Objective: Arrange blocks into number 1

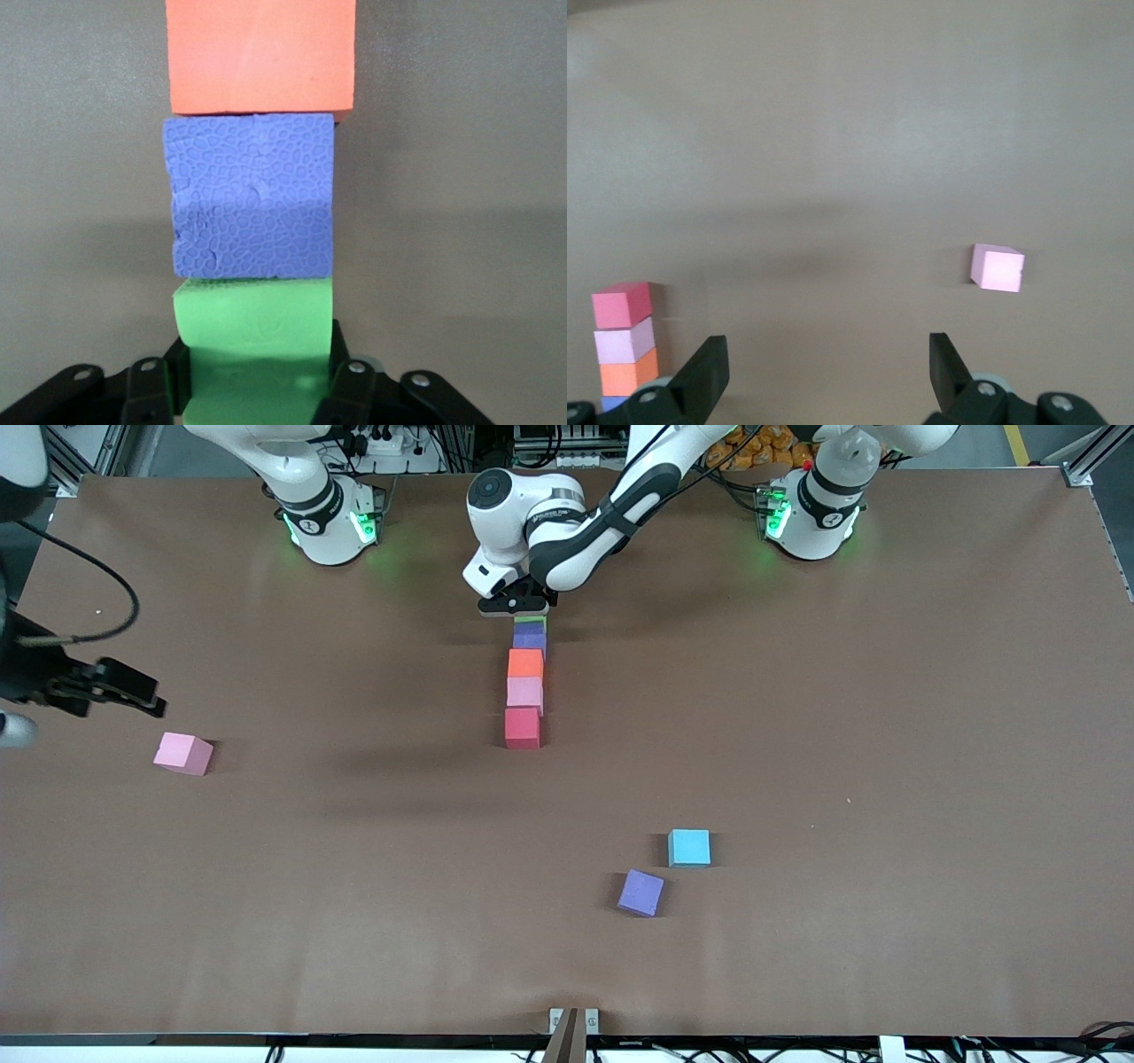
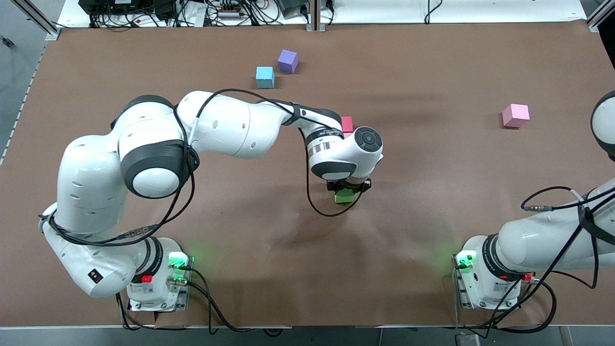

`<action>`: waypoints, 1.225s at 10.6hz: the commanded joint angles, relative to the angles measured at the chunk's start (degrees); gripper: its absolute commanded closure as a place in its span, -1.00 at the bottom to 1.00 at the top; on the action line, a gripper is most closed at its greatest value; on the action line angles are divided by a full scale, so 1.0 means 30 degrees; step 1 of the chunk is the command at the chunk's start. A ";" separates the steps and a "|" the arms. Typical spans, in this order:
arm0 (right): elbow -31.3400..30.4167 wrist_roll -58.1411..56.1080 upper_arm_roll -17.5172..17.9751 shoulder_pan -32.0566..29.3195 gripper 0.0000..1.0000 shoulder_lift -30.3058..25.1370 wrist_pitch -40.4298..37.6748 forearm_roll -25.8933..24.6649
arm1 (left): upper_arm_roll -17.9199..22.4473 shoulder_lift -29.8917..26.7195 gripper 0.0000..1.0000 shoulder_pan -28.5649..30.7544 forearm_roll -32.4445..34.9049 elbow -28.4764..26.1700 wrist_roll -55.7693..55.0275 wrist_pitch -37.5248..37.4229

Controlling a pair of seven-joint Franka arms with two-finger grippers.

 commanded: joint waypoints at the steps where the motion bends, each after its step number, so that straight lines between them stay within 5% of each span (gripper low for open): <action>1: -0.1310 -0.0933 0.0094 -0.0418 -1.00 -0.1541 0.0329 -0.0530 | 0.0014 -0.0394 -1.00 -0.0049 0.0336 0.0371 0.0063 -0.1376; 4: -0.2855 -0.0965 0.0094 -0.0740 -1.00 -0.2504 0.1028 -0.0530 | -0.0016 -0.2675 -1.00 0.0503 0.0162 0.0371 0.0326 -0.3867; 6: -0.4066 -0.0965 0.0065 -0.0944 -1.00 -0.3272 0.1414 -0.0530 | -0.0045 -0.4141 -1.00 0.2547 0.0132 0.0400 0.1286 -0.4719; 13: -0.4037 -0.0994 -0.0404 -0.0302 -1.00 -0.3243 0.1384 -0.0559 | -0.0161 -0.6197 -1.00 1.4059 -0.0776 0.2540 0.8842 -0.5863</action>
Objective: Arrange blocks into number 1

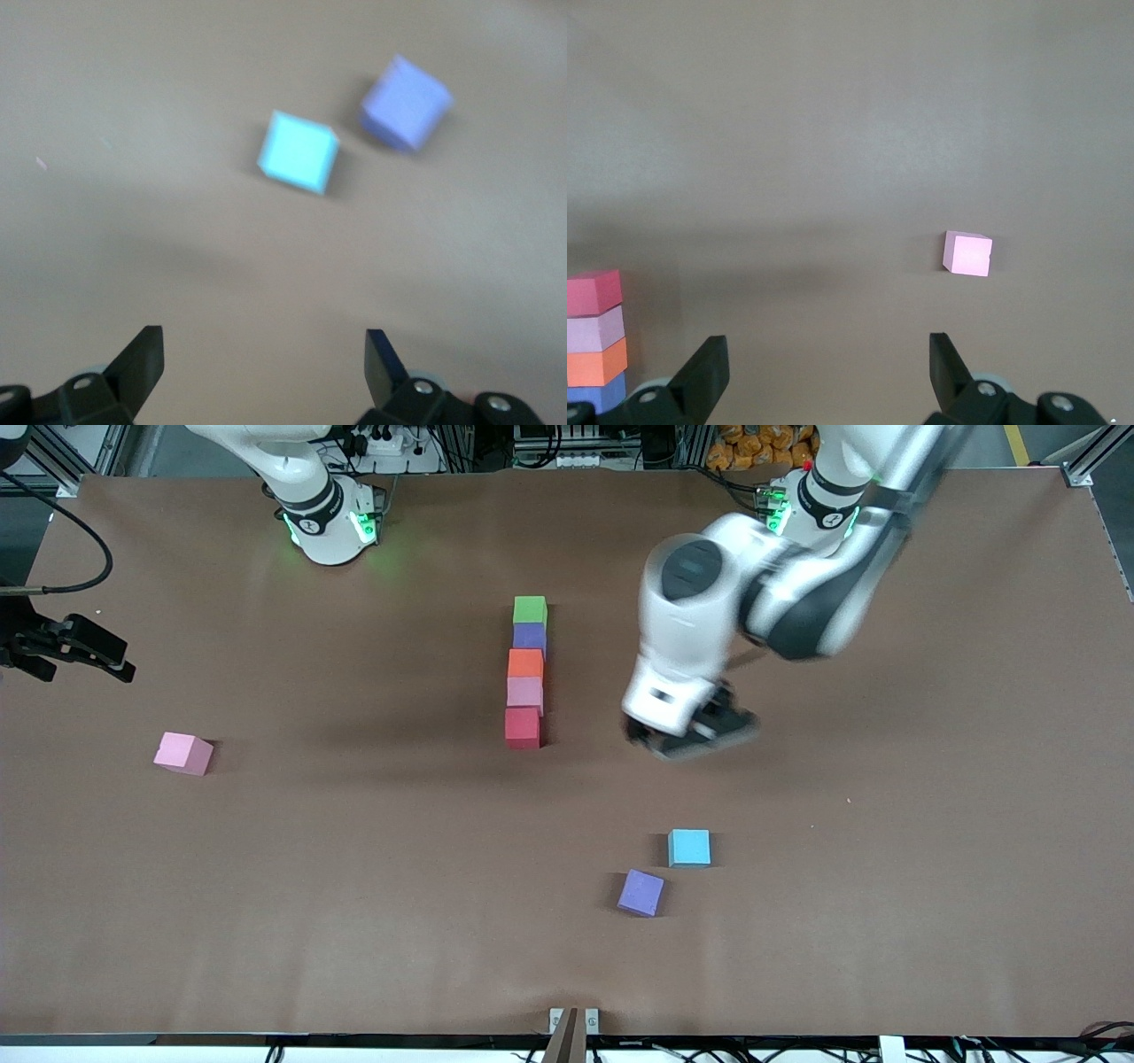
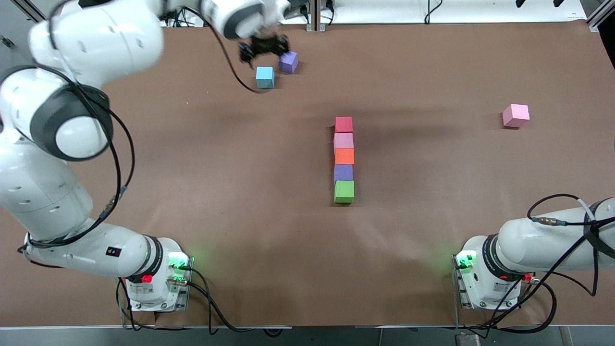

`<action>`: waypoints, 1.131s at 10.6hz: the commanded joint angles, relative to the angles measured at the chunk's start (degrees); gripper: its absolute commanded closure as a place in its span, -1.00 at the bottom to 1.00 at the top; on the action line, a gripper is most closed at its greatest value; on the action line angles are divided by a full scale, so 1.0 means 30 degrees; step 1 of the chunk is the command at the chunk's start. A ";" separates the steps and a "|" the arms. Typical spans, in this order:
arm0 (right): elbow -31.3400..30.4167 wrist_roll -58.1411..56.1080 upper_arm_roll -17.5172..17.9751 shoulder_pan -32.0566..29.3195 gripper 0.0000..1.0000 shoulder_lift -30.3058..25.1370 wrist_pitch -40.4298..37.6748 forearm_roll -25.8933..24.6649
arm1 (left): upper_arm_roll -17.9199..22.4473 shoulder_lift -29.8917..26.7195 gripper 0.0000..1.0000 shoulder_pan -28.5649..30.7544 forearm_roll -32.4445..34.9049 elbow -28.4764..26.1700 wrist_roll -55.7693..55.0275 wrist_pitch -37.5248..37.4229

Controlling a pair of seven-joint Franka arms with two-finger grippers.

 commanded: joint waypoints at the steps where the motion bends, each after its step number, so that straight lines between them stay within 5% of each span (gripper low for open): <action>1: -0.0533 -0.0208 -0.0213 0.0199 -1.00 -0.0483 0.0300 -0.0240 | -0.0408 -0.0543 -1.00 0.2076 -0.0611 -0.0085 0.2249 -0.1338; 4: -0.0533 -0.0208 -0.0213 0.0199 -1.00 -0.0483 0.0418 -0.0211 | -0.0234 -0.1887 -1.00 0.2932 -0.1400 -0.0758 0.4769 -0.3566; 6: -0.0533 -0.0208 -0.0184 0.0199 -1.00 -0.0483 0.0447 -0.0211 | 0.2766 -0.3613 -1.00 0.1508 -0.3501 -0.1955 0.7926 -0.3807; 9: -0.0417 -0.0208 -0.0213 0.0083 -1.00 -0.0309 0.0244 -0.0240 | 0.4453 -0.6453 -1.00 0.1993 -0.5618 -0.3190 1.3473 -0.4155; 12: -0.0416 -0.0179 -0.0213 0.0023 -1.00 -0.0219 0.0097 -0.0240 | 0.6552 -0.7604 -1.00 0.0628 -0.5593 -0.1706 1.4063 -0.5673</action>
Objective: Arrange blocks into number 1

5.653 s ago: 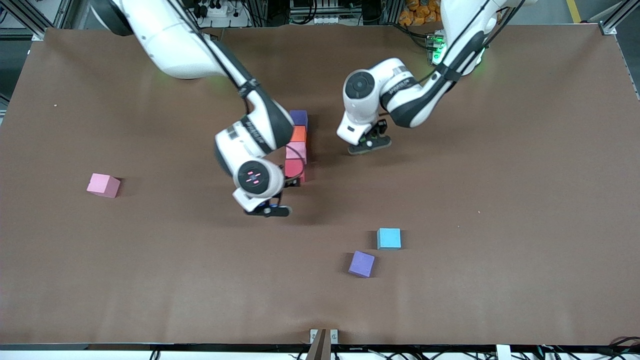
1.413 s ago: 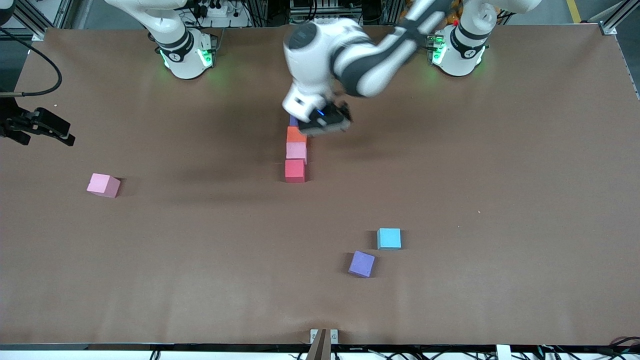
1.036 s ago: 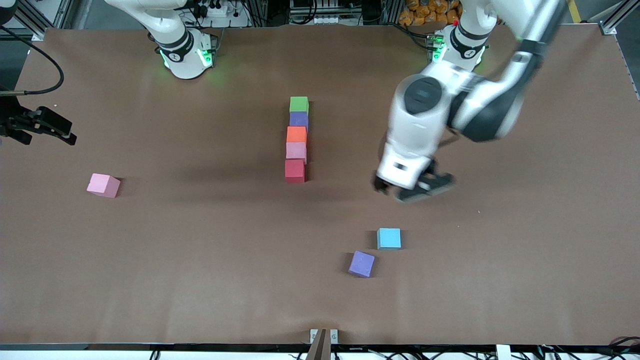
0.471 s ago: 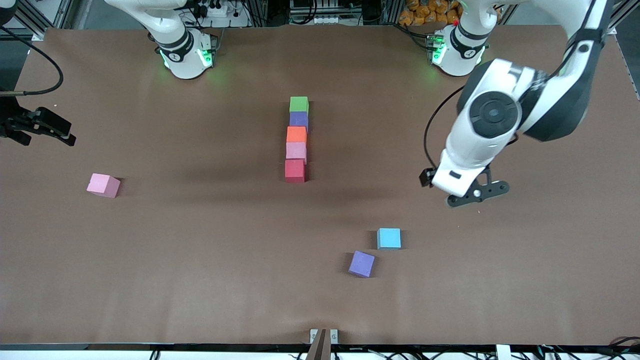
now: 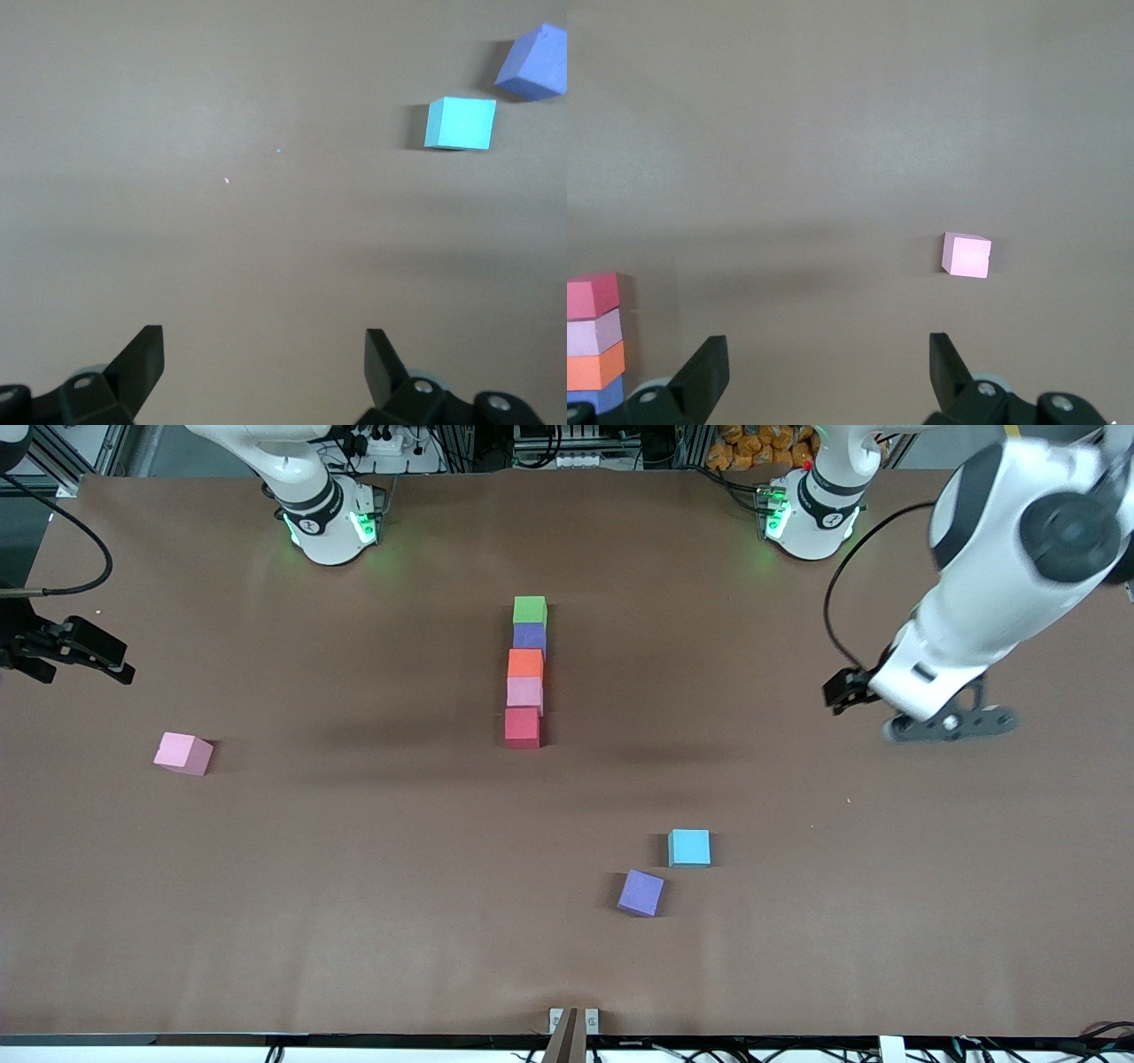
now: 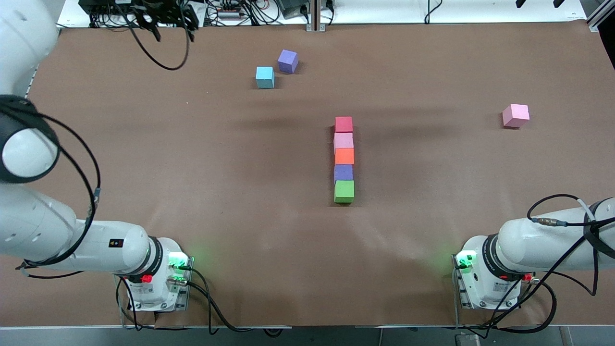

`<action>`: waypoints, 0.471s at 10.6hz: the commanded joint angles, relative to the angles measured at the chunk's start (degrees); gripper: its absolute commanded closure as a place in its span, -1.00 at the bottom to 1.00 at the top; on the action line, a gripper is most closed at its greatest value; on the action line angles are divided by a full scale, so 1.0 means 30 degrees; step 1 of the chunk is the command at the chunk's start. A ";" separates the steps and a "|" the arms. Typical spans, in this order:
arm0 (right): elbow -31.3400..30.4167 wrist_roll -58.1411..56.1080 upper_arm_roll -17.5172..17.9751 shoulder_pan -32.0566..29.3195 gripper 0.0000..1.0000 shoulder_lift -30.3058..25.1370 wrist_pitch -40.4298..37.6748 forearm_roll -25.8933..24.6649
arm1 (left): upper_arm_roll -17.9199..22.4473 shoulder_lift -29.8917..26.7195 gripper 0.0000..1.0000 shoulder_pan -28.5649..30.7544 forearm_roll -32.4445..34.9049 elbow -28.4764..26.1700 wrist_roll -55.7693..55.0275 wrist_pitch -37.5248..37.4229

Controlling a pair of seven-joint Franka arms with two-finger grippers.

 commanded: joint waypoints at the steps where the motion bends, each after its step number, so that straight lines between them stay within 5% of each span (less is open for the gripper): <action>1: -0.0187 -0.0123 -0.0050 -0.0048 -1.00 -0.0210 -0.0383 -0.0233 | 0.1950 -0.0818 -1.00 -0.1137 -0.0409 0.1282 0.1992 -0.1329; 5: -0.0128 0.0023 0.0008 -0.0401 -1.00 0.0025 -0.0793 -0.0232 | 0.2015 -0.1607 -1.00 -0.1020 -0.1166 0.2958 0.5105 -0.4490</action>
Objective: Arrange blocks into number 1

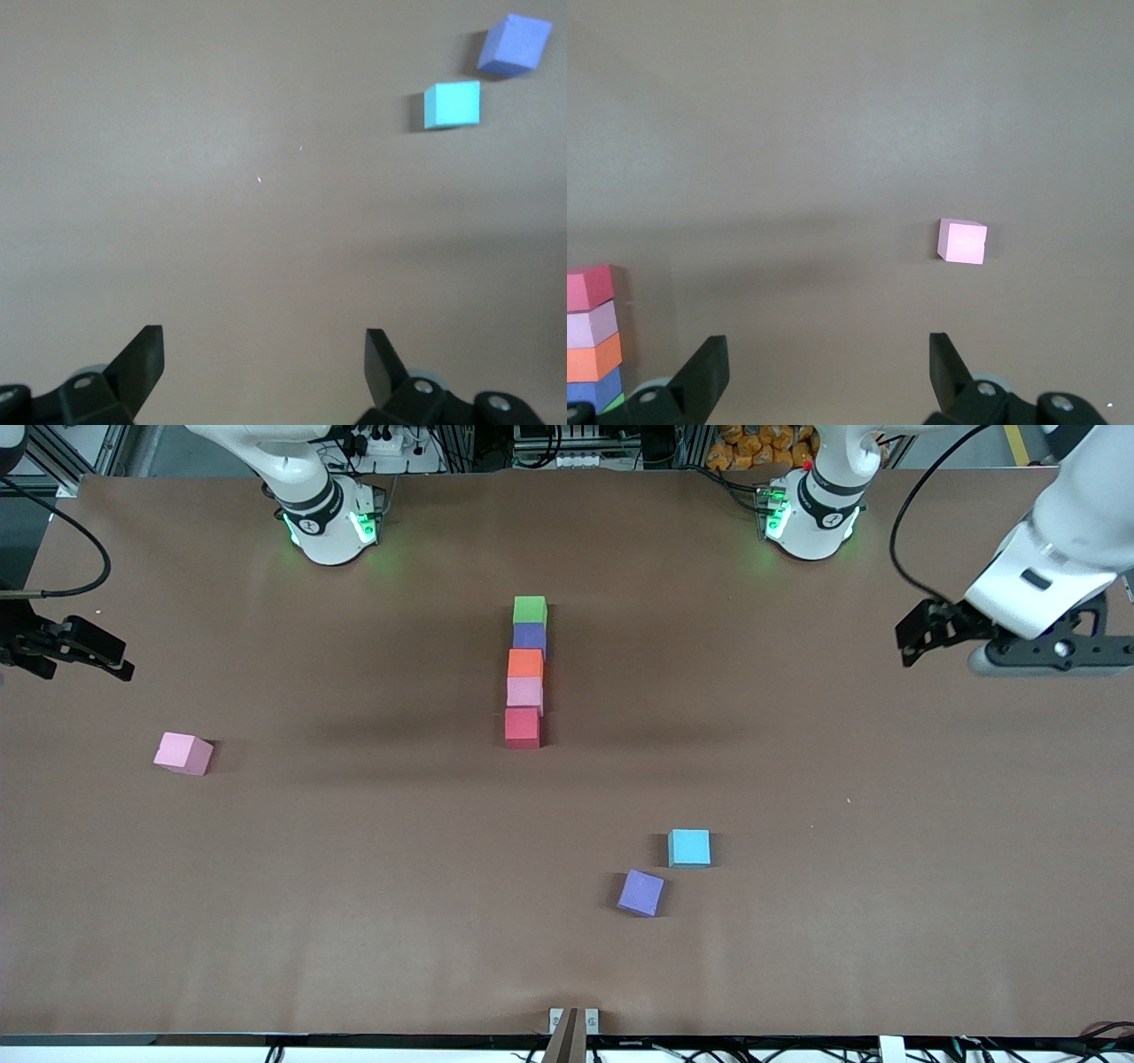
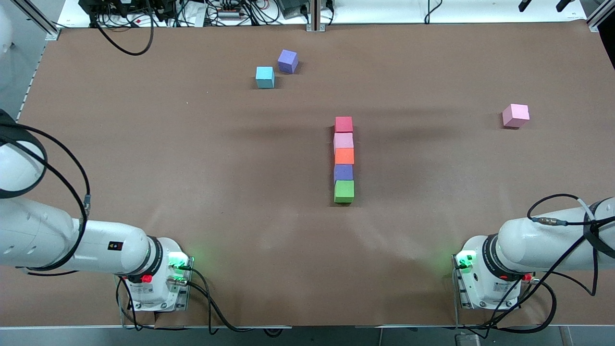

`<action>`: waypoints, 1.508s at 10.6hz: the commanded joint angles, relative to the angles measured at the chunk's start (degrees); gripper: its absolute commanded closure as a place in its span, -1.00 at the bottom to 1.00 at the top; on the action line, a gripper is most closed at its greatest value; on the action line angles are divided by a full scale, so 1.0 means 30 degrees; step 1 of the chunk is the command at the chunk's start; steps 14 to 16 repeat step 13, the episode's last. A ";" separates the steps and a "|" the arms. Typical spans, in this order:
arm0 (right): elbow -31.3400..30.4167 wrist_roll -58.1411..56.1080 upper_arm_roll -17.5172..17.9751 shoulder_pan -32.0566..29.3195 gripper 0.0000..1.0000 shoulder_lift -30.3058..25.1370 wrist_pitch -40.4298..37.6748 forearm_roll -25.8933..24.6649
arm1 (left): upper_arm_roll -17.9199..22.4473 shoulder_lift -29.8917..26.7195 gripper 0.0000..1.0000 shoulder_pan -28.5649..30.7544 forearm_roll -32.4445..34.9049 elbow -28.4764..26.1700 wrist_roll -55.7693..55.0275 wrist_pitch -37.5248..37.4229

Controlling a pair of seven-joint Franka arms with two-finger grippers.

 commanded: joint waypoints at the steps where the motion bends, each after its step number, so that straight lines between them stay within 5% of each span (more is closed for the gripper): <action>1: 0.0325 -0.0092 0.0147 -0.0342 -1.00 -0.0012 -0.0322 -0.0212 | 0.0139 -0.0267 -1.00 -0.0118 -0.1302 0.1224 0.1418 -0.2411; 16: 0.0651 -0.0094 0.0235 -0.0402 -1.00 0.0310 0.0029 0.0081 | 0.0930 -0.0384 -1.00 -0.0176 -0.1629 0.1816 0.1335 -0.3156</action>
